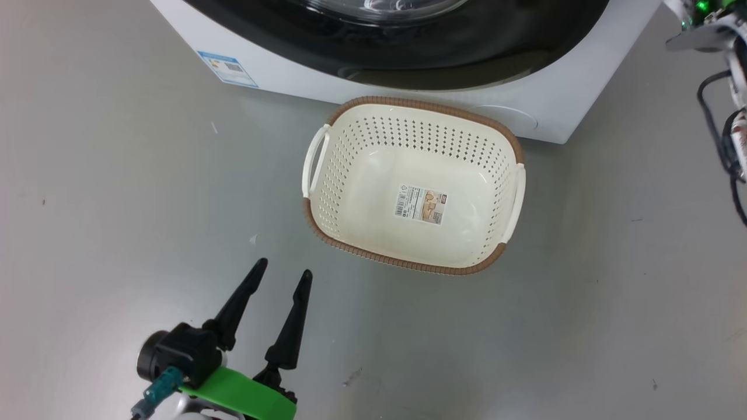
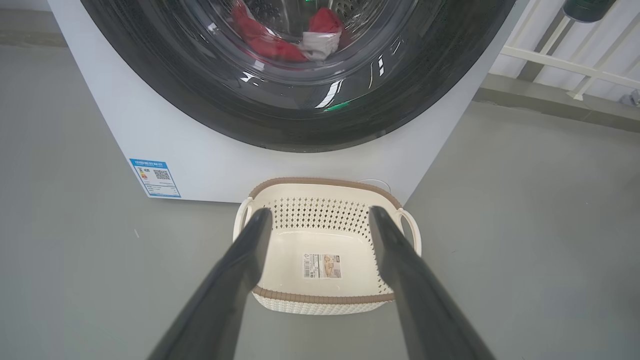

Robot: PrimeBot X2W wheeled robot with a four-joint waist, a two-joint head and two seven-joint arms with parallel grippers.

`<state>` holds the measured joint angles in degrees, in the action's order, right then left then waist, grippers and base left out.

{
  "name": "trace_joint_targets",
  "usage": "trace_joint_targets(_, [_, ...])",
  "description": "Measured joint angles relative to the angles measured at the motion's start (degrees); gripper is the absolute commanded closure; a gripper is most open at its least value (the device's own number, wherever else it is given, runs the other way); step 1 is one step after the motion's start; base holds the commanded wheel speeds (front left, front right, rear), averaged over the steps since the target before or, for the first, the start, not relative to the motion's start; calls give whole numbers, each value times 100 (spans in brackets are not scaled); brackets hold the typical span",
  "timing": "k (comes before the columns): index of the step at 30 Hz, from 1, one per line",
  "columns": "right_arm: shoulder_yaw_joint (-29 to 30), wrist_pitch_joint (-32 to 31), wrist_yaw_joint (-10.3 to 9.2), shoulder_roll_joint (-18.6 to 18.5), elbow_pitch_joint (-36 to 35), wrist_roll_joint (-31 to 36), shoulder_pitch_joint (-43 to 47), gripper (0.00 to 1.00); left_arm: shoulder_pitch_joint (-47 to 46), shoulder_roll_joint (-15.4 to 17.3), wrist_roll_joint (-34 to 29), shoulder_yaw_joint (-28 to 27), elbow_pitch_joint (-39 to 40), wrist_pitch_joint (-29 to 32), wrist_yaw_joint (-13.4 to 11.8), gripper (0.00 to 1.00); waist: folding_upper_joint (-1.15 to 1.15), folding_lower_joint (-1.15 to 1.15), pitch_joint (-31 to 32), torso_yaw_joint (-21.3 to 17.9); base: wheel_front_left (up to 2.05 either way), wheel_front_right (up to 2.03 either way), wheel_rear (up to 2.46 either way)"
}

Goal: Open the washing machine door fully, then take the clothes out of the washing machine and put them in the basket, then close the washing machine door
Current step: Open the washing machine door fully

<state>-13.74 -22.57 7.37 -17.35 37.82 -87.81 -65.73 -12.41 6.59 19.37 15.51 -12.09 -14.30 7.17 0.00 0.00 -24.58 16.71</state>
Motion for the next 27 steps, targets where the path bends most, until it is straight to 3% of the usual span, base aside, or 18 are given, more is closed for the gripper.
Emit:
trace_joint_targets(12, [-111, -654, -8, 12, 620, -148, -485, 100, -101, -14, 41, 34, -14, 0, 0, 0, 0, 0, -37, 22, 0, 0, 0])
trace_joint_targets(27, [-352, -1104, -16, 174, 543, -187, -146, 100, -92, -78, 37, -59, -14, 0, 0, 0, 0, 0, 282, -93, 0, 0, 0])
